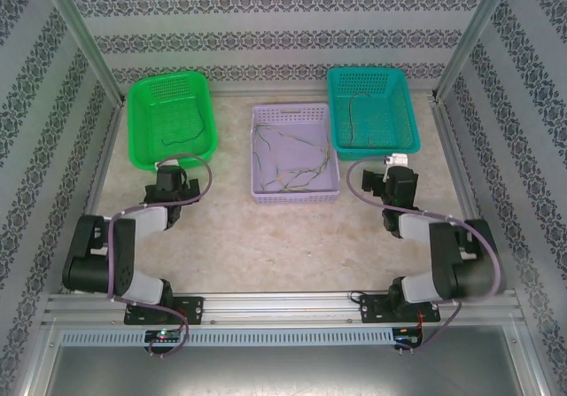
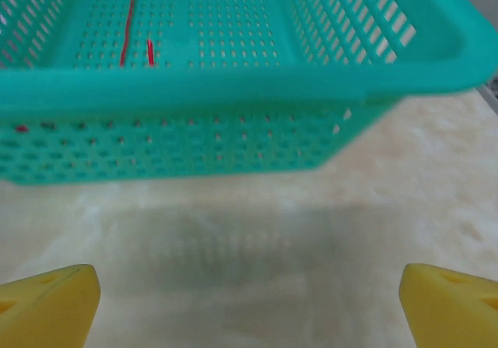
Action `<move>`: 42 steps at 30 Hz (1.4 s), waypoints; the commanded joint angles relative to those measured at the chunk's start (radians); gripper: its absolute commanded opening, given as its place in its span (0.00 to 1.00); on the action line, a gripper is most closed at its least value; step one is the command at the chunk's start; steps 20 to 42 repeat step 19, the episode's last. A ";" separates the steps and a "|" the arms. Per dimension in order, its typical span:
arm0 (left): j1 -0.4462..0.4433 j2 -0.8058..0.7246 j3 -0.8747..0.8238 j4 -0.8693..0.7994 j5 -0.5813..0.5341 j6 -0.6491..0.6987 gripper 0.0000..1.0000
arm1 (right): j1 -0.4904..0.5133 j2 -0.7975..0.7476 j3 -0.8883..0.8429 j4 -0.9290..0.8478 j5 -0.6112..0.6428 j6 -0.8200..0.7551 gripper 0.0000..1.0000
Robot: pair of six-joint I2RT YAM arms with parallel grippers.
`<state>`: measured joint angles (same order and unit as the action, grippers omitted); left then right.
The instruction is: Untangle the cables
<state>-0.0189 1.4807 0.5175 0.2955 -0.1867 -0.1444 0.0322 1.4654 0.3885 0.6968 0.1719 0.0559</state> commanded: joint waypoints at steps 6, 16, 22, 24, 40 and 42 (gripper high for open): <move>0.040 0.065 -0.140 0.586 0.150 0.085 1.00 | -0.015 0.030 -0.070 0.277 -0.017 0.014 0.98; 0.033 0.076 -0.125 0.567 0.141 0.096 1.00 | -0.003 0.050 -0.002 0.200 -0.117 -0.033 0.98; 0.026 0.078 -0.122 0.565 0.132 0.103 1.00 | -0.015 0.041 -0.011 0.209 -0.149 -0.036 0.98; 0.026 0.078 -0.122 0.565 0.132 0.103 1.00 | -0.015 0.041 -0.011 0.209 -0.149 -0.036 0.98; 0.026 0.078 -0.122 0.565 0.132 0.103 1.00 | -0.015 0.041 -0.011 0.209 -0.149 -0.036 0.98; 0.026 0.078 -0.122 0.565 0.132 0.103 1.00 | -0.015 0.041 -0.011 0.209 -0.149 -0.036 0.98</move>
